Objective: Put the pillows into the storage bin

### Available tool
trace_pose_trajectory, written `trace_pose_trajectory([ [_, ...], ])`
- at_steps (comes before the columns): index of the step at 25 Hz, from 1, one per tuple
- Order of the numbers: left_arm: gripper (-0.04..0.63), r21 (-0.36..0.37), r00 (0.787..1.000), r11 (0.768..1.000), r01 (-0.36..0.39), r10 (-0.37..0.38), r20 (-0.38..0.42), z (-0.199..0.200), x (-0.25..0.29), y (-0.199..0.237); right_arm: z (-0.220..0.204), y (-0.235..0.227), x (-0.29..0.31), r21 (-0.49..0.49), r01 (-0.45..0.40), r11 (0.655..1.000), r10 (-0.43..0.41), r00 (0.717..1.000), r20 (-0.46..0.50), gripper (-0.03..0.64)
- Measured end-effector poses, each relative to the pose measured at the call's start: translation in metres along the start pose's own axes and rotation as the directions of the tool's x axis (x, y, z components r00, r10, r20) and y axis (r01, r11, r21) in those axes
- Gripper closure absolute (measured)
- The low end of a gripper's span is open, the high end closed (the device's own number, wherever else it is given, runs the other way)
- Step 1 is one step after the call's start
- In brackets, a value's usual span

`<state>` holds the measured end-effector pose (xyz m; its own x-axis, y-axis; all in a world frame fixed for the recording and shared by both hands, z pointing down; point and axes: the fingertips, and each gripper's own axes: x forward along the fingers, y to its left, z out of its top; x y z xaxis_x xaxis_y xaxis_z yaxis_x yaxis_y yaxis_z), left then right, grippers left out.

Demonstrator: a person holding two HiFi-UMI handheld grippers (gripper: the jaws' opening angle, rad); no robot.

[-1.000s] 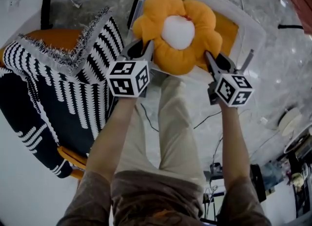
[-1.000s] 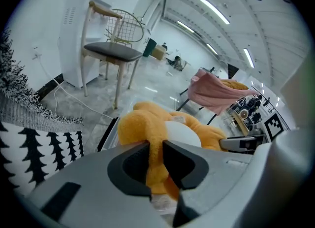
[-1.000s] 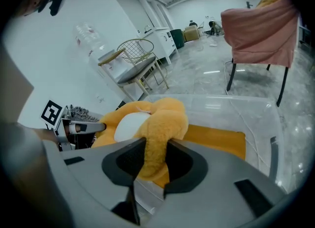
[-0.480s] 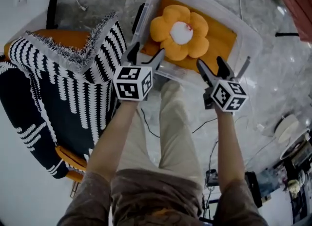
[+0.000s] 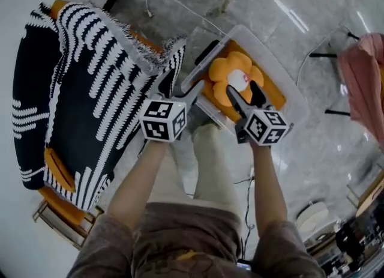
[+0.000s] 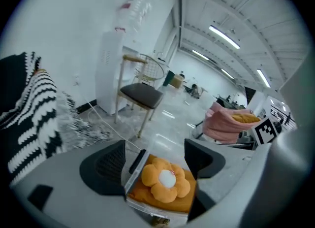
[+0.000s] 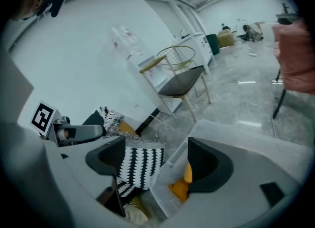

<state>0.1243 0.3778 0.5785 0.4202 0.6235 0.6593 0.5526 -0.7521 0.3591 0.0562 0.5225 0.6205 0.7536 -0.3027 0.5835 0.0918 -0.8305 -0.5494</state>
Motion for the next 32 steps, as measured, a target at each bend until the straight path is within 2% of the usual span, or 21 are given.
trace_pose_trajectory([
  [4, 0.236, -0.11, 0.986, 0.986, -0.125, 0.136, 0.099, 0.039, -0.071, 0.065, 0.034, 0.09, 0.047, -0.114, -0.131, 0.985, 0.125, 0.991, -0.054, 0.215],
  [7, 0.236, -0.179, 0.963, 0.963, -0.2, 0.227, 0.144, 0.045, -0.125, 0.121, 0.044, 0.162, 0.078, -0.19, -0.216, 0.958, 0.2, 0.975, -0.098, 0.215],
  [12, 0.236, -0.304, 0.912, 0.905, -0.298, 0.364, 0.188, 0.022, -0.214, 0.21, 0.026, 0.287, 0.124, -0.304, -0.335, 0.892, 0.288, 0.939, -0.191, 0.216],
  [16, 0.236, -0.387, 0.875, 0.852, -0.353, 0.447, 0.187, -0.022, -0.293, 0.272, -0.016, 0.378, 0.146, -0.352, -0.399, 0.847, 0.325, 0.912, -0.251, 0.222],
  [18, 0.236, -0.432, 0.849, 0.818, -0.38, 0.494, 0.188, -0.046, -0.333, 0.3, -0.04, 0.421, 0.156, -0.381, -0.442, 0.813, 0.347, 0.891, -0.293, 0.222],
  [20, 0.236, -0.486, 0.808, 0.769, -0.415, 0.557, 0.192, -0.072, -0.372, 0.325, -0.067, 0.466, 0.168, -0.412, -0.498, 0.763, 0.372, 0.86, -0.35, 0.222],
  [23, 0.236, -0.571, 0.745, 0.681, -0.459, 0.645, 0.17, -0.116, -0.434, 0.366, -0.119, 0.542, 0.183, -0.426, -0.585, 0.69, 0.402, 0.799, -0.447, 0.222],
  [28, 0.236, -0.699, 0.666, 0.543, -0.465, 0.735, 0.128, -0.181, -0.529, 0.438, -0.206, 0.662, 0.208, -0.436, -0.687, 0.581, 0.402, 0.708, -0.58, 0.222],
  [32, 0.236, -0.769, 0.568, 0.396, -0.502, 0.821, 0.051, -0.242, -0.608, 0.479, -0.286, 0.749, 0.216, -0.397, -0.79, 0.468, 0.413, 0.592, -0.692, 0.222],
])
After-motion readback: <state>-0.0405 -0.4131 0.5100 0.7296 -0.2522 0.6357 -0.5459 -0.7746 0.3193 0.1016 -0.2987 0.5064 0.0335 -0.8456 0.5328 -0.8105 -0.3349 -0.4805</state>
